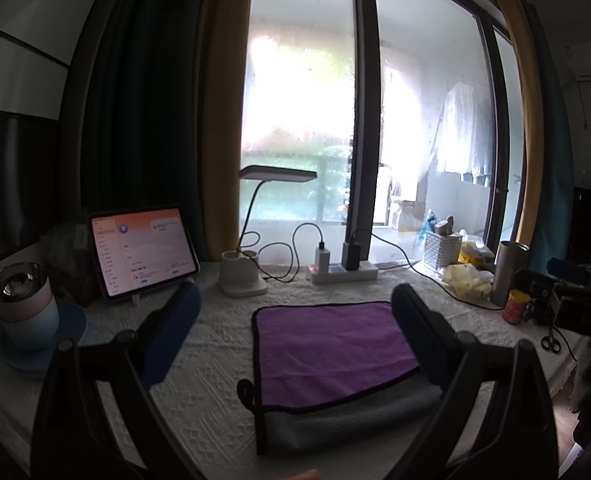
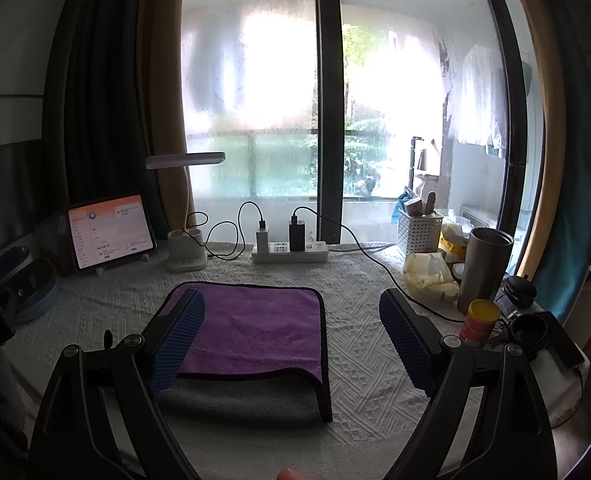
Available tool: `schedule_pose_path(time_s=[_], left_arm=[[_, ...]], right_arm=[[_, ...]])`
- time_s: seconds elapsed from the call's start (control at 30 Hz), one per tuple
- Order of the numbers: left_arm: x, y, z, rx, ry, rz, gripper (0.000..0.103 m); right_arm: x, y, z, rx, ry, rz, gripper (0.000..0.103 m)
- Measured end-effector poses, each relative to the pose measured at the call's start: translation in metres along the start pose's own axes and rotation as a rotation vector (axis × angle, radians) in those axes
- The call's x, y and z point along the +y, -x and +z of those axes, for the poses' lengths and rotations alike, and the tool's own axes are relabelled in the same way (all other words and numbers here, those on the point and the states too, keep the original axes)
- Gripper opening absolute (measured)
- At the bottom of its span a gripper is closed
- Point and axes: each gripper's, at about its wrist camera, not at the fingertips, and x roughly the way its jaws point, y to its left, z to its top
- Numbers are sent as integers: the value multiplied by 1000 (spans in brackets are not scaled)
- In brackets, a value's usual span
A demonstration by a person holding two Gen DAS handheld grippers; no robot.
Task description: Fold towel
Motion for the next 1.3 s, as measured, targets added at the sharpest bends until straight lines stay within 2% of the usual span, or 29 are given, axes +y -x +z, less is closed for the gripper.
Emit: schedule_pose_path(time_s=[0.27, 0.67, 1.0, 1.2, 1.3], left_arm=[[3, -21, -18, 76, 7, 5, 97], [17, -76, -71, 304, 54, 12, 97], [25, -107, -104, 470, 95, 2, 96], [20, -118, -114, 531, 91, -14, 83], [20, -121, -118, 551, 97, -12, 71]], right_arm=[[-5, -23, -12, 52, 36, 14, 91], [-16, -81, -39, 202, 47, 57, 90], [-19, -126, -65, 337, 46, 135, 79], [-19, -147, -77, 423, 34, 186, 78], [-20, -157, -85, 463, 30, 202, 79]])
